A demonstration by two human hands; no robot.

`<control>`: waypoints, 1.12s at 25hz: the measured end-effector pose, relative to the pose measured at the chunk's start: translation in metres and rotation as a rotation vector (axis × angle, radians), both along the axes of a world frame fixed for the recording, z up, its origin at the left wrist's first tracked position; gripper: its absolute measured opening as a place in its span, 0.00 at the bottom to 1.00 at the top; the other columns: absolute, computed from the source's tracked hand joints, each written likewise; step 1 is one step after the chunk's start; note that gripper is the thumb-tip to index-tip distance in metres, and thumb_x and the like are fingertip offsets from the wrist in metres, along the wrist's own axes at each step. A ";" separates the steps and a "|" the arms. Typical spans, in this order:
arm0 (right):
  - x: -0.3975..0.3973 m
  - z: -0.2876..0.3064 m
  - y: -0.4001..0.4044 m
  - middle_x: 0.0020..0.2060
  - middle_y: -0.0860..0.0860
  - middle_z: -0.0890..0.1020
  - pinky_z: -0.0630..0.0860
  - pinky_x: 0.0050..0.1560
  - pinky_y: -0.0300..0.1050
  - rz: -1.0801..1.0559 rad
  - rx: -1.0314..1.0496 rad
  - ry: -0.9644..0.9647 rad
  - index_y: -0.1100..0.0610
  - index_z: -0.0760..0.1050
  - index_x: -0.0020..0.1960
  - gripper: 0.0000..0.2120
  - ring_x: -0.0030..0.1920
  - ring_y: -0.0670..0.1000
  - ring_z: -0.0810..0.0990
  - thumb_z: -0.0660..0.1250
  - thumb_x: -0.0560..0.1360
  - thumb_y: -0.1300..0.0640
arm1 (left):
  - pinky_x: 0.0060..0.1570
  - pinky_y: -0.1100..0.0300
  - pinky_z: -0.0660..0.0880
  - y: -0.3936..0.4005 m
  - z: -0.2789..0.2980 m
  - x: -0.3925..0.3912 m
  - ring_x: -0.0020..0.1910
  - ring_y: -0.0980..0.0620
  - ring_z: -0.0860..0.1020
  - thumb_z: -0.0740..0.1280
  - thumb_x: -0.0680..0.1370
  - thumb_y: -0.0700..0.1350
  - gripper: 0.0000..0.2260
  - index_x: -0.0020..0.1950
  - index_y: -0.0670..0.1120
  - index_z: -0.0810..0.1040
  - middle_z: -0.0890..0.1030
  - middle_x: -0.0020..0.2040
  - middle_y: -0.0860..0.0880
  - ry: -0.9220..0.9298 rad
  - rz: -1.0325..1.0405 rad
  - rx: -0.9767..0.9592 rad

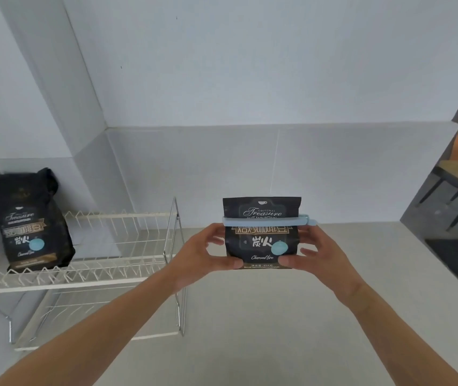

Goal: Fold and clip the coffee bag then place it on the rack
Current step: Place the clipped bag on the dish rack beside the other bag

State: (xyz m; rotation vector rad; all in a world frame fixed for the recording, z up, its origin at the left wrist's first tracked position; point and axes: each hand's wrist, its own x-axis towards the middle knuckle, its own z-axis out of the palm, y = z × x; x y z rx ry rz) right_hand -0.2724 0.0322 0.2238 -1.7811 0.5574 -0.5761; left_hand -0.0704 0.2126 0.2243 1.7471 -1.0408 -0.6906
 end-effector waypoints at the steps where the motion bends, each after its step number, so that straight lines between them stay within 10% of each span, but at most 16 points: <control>1: 0.008 0.007 0.006 0.51 0.38 0.82 0.72 0.54 0.43 0.006 -0.012 -0.007 0.38 0.74 0.56 0.30 0.54 0.39 0.78 0.79 0.55 0.45 | 0.52 0.66 0.65 0.006 0.005 0.009 0.58 0.62 0.75 0.80 0.64 0.53 0.26 0.58 0.63 0.75 0.81 0.56 0.62 -0.010 0.002 -0.008; 28: 0.295 0.004 0.172 0.53 0.48 0.84 0.76 0.58 0.53 0.112 0.035 0.011 0.48 0.74 0.59 0.29 0.56 0.49 0.79 0.81 0.62 0.59 | 0.53 0.56 0.70 0.191 -0.002 0.269 0.56 0.53 0.74 0.77 0.66 0.52 0.26 0.61 0.62 0.73 0.80 0.56 0.60 -0.110 0.209 0.072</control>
